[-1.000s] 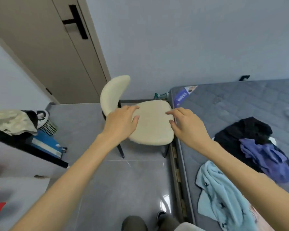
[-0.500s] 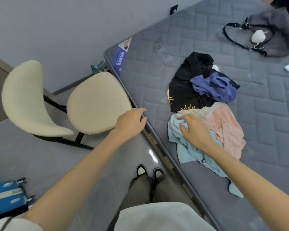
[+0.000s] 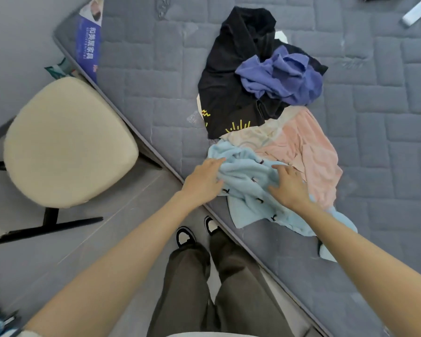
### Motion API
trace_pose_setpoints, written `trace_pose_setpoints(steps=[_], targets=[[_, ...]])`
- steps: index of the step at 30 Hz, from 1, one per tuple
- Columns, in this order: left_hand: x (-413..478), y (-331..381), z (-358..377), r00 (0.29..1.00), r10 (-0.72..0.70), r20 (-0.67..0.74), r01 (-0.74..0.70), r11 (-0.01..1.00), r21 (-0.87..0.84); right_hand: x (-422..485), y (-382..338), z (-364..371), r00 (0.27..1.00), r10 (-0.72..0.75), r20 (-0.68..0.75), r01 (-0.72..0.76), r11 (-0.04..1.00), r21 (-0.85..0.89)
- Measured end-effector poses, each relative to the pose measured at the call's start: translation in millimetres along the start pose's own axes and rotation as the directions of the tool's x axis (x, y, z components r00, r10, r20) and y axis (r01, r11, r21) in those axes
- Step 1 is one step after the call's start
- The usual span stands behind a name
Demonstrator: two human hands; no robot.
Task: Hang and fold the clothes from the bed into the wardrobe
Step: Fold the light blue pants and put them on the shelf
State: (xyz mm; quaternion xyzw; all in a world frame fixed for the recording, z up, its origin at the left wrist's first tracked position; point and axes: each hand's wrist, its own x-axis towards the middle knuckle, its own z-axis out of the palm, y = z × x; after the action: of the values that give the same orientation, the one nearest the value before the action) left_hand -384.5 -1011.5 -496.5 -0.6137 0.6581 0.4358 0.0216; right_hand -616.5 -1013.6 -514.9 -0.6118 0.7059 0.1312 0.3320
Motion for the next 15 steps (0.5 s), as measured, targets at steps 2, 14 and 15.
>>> trace_pose_setpoints(steps=[2, 14, 15], targets=[[22, 3, 18, 1.0, 0.006, 0.024, -0.007, 1.0, 0.024, 15, 19, 9, 0.998, 0.046, 0.047, -0.046, 0.999, -0.008], [61, -11, 80, 0.994, 0.084, -0.067, -0.052, 0.921, 0.387, 19, 61, 50, 0.969, -0.215, -0.123, 0.237, 0.948, 0.21], [54, -17, 80, 0.994, 0.094, -0.053, -0.062, 0.898, 0.435, 15, 62, 51, 0.965, -0.245, -0.097, 0.261, 0.937, 0.231]])
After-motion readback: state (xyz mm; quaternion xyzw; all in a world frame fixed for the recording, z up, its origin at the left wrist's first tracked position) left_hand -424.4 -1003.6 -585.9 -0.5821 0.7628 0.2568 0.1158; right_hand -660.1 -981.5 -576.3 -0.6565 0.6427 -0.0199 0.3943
